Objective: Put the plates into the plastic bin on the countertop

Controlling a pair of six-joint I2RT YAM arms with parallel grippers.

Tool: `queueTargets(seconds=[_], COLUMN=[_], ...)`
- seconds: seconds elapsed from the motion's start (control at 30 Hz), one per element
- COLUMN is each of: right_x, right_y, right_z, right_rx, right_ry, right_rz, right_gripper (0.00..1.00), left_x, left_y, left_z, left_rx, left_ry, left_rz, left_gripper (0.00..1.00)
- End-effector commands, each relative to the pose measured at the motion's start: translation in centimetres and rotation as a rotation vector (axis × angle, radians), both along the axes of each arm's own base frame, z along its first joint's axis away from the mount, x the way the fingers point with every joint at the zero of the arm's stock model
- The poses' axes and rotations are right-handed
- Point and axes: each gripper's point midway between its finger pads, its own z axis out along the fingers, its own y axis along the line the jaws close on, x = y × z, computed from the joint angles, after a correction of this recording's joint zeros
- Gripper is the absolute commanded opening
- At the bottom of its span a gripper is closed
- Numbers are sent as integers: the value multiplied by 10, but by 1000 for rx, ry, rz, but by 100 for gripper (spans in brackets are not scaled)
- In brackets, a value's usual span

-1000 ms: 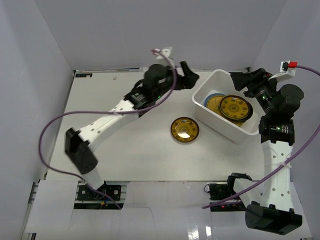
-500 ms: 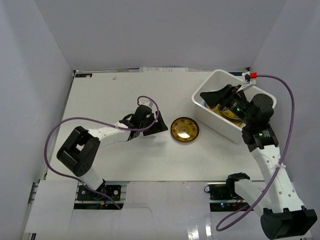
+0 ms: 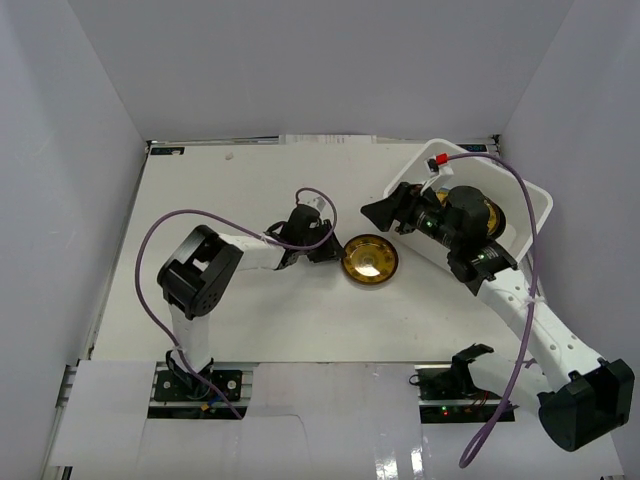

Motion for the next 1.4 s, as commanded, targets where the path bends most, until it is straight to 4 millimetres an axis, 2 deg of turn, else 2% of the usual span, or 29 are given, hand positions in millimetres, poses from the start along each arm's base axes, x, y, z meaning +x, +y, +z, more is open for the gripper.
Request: queueTargets(seconds=[0.0,0.03,0.13,0.17,0.23,0.3,0.33,0.37,0.4,0.43,0.47,0.5,0.53,0.57,0.6,0.63,0.67,0.77,0.8,0.87,0.9,1.07,1.17,1.2,1.3,1.37], right_x=[8,10,11,12,11,9,8,8,6,6,6,5,6,6,8,7,5,-3,-4,-8,-8,-7,-6,-10,-16,-19], right_y=[8,10,17,19,23,23,22,22,21,20,19,15,13,11,10,7,8,16,19,22,24,31,34,40,55,60], right_z=[29,28,26,26,25,19,12,13,4,-2,-7,-22,-31,-38,-48,-61,-67,-89,-97,-108,-114,-113,-107,-107,-103,-100], right_rx=[4,2,-4,-9,-21,-43,-69,-68,-107,-130,-154,-205,-235,-261,-297,-330,-347,-396,-414,-448,-458,-428,-398,-377,-326,-303], right_ry=[-119,-120,-112,-115,-113,-109,-100,-101,-93,-87,-83,-56,-43,-34,-26,5,18,56,71,88,101,109,109,114,137,146], right_rz=[-12,-11,4,7,21,28,32,33,41,47,49,54,48,47,49,46,58,112,125,135,141,137,129,167,240,269], right_gripper=[76,76,76,76,76,76,78,79,81,84,86,91,92,94,95,95,95,95,95,95,94,82,71,63,56,56], left_x=[11,13,17,18,17,14,10,14,6,6,5,-5,-6,-11,-15,-24,-28,-44,-47,-50,-53,-57,-61,-62,-68,-72], left_y=[-5,-6,-8,-8,-5,1,10,11,22,31,38,50,60,64,69,77,79,88,91,93,91,89,94,96,98,102], left_z=[6,7,0,-1,-8,-10,-8,4,0,6,30,27,34,61,69,67,88,94,106,115,125,155,174,178,194,208], left_rx=[7,12,26,34,54,71,87,76,90,83,53,60,52,10,3,11,-20,-36,-56,-77,-102,-134,-149,-150,-177,-191], left_ry=[-28,-32,-23,-20,-5,-6,-14,-36,-28,-34,-66,-54,-57,-98,-113,-102,-140,-135,-159,-174,-193,-248,-298,-301,-340,-377], left_rz=[3,7,6,6,11,18,32,42,49,61,68,69,81,71,65,63,56,57,60,58,40,7,10,10,1,3], left_gripper=[38,30,21,10,0,0,0,0,0,0,0,0,0,0,0,0,0,0,0,0,0,0,0,0,0,0])
